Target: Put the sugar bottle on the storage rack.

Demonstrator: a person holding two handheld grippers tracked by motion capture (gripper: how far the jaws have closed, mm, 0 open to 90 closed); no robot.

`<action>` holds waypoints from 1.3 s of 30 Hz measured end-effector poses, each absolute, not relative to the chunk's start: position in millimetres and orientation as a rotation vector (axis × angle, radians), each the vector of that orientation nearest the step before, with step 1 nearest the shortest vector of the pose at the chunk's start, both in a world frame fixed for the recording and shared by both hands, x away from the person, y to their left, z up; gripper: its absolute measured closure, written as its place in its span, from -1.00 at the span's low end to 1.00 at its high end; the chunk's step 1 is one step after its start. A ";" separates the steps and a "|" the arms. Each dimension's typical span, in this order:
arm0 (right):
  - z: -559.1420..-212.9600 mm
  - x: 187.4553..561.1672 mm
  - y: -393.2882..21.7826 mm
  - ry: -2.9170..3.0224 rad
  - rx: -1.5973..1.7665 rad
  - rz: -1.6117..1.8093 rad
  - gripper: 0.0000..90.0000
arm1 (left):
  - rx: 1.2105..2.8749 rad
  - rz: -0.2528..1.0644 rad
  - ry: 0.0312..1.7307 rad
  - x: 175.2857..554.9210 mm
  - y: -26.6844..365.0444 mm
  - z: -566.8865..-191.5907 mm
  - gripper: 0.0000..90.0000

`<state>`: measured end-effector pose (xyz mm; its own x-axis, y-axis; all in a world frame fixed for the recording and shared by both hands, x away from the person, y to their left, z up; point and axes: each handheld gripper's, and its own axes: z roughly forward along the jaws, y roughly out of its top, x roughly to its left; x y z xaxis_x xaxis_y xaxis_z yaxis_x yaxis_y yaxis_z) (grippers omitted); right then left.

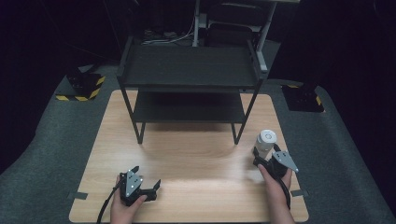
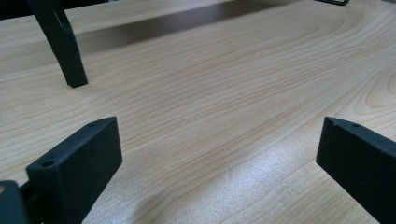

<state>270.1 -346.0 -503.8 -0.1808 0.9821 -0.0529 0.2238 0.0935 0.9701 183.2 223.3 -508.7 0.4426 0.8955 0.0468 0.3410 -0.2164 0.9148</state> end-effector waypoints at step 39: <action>-465.6 239.0 -323.9 1.518 1.139 1.312 -0.30 | 1.770 0.759 1.057 182.4 223.2 -509.3 -0.99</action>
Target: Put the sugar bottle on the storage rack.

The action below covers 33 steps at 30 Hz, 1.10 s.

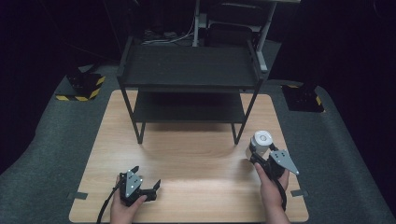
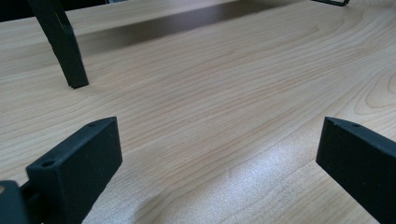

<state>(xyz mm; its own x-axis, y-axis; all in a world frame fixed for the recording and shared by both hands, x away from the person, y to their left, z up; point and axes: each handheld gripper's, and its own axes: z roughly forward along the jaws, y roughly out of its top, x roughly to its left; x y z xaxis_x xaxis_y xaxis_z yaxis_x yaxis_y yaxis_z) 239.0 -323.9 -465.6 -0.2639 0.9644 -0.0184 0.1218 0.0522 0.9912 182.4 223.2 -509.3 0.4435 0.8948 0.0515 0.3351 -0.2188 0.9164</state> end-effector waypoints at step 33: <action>-360.6 282.1 -239.3 1.643 0.970 1.512 -0.30 | 1.776 0.753 1.046 182.5 224.5 -509.2 -0.99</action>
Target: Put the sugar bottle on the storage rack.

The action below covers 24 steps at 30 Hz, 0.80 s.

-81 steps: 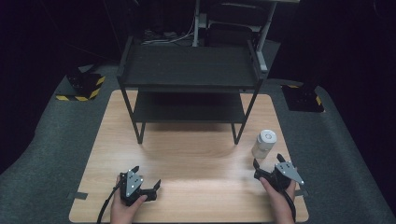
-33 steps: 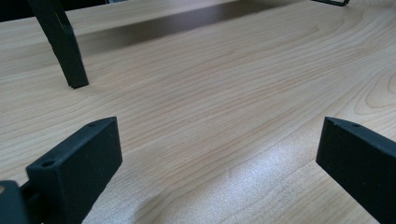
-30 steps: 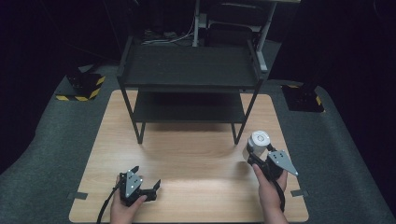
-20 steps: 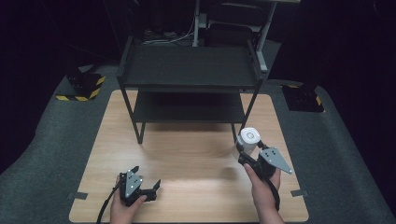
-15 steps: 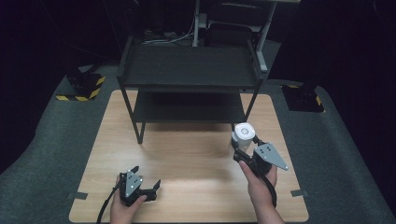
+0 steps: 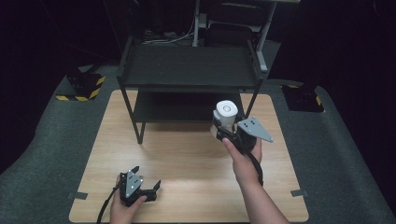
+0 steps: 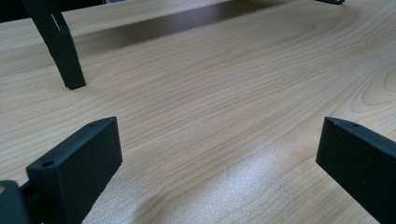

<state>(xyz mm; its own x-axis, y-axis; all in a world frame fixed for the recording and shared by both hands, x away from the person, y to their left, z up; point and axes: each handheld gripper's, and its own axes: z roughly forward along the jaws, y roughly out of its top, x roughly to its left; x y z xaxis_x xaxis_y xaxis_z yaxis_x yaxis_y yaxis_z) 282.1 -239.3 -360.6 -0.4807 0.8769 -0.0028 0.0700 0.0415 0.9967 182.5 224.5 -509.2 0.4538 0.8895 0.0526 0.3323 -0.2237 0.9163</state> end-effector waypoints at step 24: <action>-374.7 358.3 -185.9 1.604 0.978 1.463 -0.30 | 1.774 0.737 1.037 183.3 227.8 -509.5 -0.99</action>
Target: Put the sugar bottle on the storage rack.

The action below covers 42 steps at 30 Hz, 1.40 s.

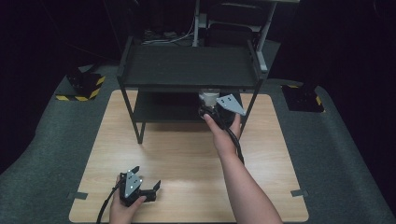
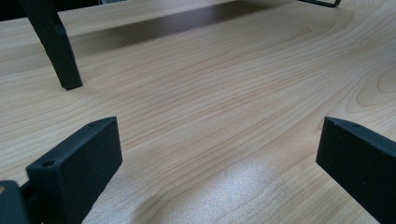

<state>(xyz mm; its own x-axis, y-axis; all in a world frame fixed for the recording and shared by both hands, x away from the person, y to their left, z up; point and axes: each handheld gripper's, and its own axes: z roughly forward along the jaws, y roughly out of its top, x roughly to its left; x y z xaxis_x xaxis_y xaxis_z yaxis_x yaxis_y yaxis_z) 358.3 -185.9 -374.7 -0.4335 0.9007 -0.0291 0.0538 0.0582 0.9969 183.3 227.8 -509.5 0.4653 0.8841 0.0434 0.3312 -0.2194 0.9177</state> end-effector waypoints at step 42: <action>-386.0 359.5 -196.3 1.603 0.924 1.527 -1.00 | 1.770 0.738 1.038 182.6 228.2 -509.9 -0.99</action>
